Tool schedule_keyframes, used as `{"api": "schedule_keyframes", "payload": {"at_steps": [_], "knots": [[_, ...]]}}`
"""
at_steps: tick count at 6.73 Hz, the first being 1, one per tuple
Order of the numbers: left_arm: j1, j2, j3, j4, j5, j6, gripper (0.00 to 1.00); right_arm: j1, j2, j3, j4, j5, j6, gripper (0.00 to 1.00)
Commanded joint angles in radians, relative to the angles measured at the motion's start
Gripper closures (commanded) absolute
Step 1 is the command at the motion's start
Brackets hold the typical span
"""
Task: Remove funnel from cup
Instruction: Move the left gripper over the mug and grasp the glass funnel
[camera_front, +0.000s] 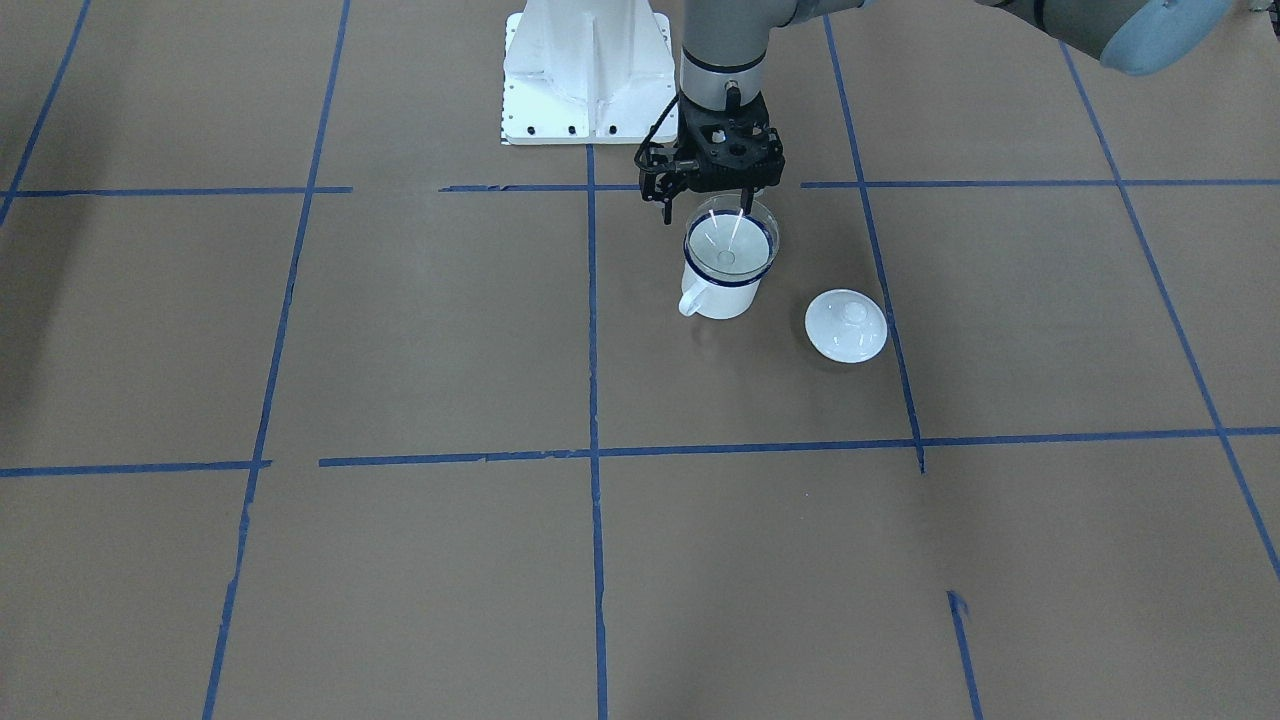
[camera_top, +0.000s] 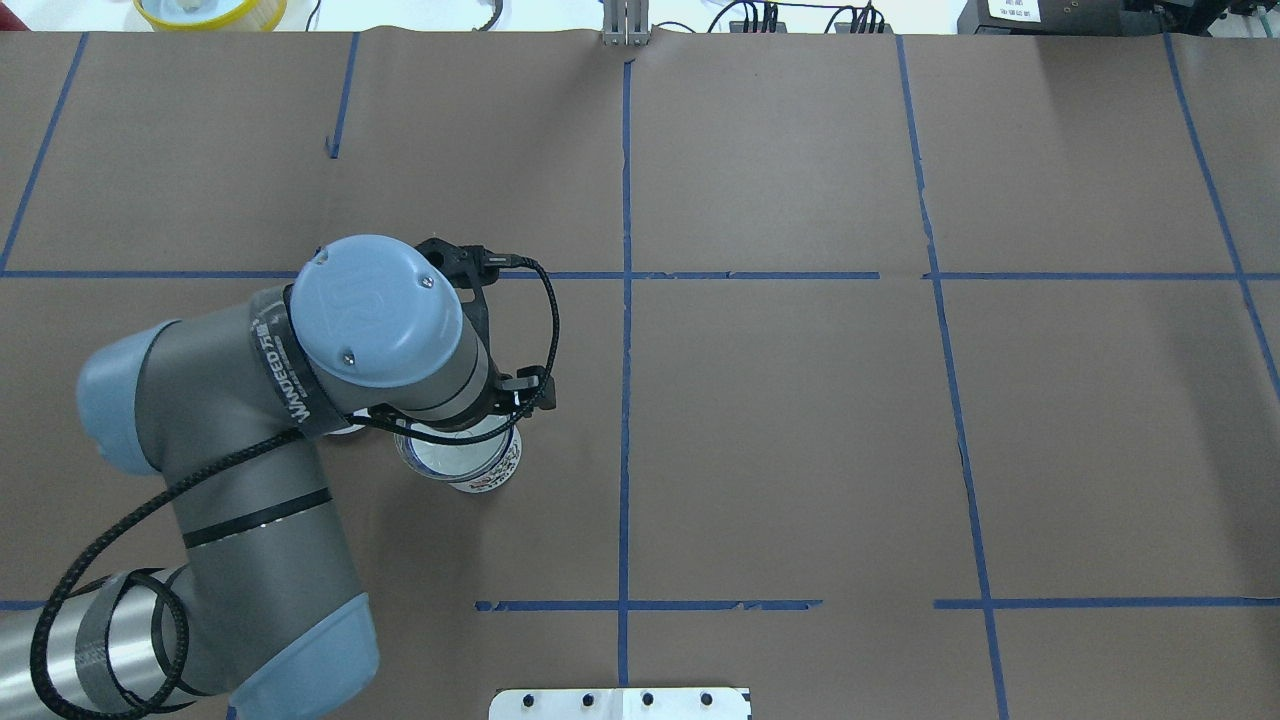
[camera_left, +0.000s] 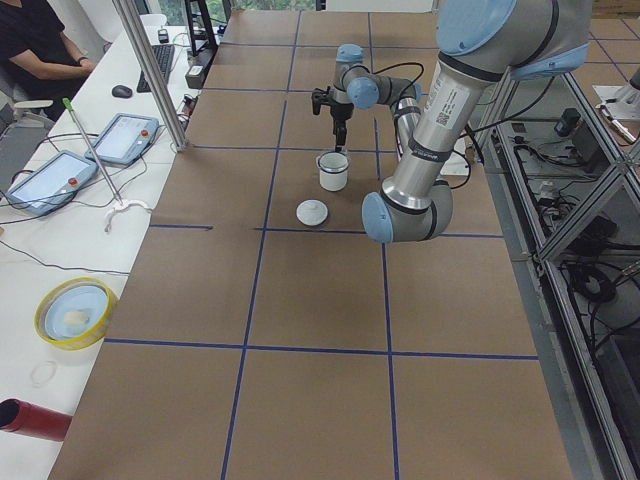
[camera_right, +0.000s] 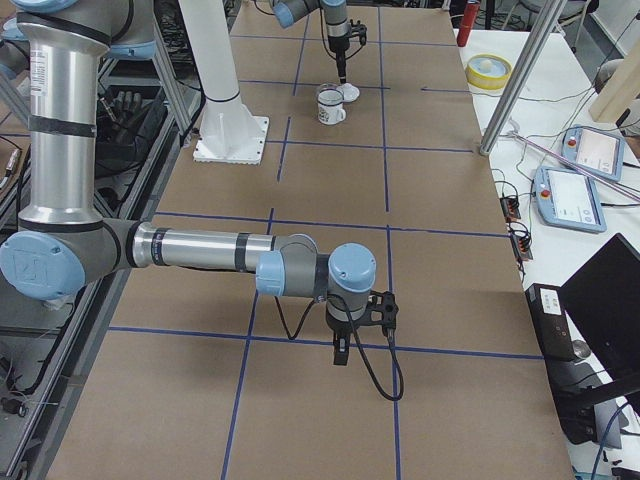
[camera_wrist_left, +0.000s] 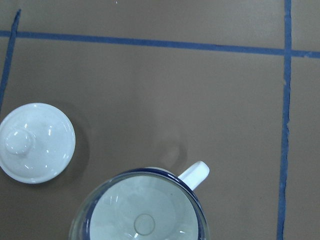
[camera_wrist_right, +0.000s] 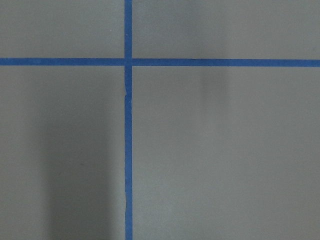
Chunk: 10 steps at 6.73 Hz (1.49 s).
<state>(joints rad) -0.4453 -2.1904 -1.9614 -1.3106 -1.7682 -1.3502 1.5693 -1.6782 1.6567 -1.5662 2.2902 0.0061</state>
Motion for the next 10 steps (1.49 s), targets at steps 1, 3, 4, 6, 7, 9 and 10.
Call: {"api": "schedule_keyframes", "payload": {"at_steps": [1,3,4,6,7,9,10], "knots": [[0.013,0.004,0.076,-0.085,0.001,-0.006,0.10,0.000,0.000,0.000,0.000,0.000,0.000,0.00],[0.013,0.005,0.076,-0.105,0.003,-0.003,0.40,0.000,0.000,0.000,0.000,0.000,0.000,0.00],[0.013,0.003,0.075,-0.110,0.004,-0.003,0.69,0.000,0.000,0.000,0.000,0.000,0.000,0.00],[0.013,0.003,0.073,-0.110,0.009,-0.003,1.00,0.000,0.000,0.000,0.000,0.000,0.000,0.00],[0.013,0.003,0.072,-0.110,0.010,-0.003,1.00,0.000,0.000,0.000,0.000,0.000,0.000,0.00],[-0.025,0.003,0.006,-0.064,0.010,-0.004,1.00,0.000,0.000,0.000,0.000,0.000,0.000,0.00],[-0.061,0.000,-0.092,0.009,0.009,-0.004,1.00,0.000,0.000,0.000,0.000,0.000,0.000,0.00]]}}
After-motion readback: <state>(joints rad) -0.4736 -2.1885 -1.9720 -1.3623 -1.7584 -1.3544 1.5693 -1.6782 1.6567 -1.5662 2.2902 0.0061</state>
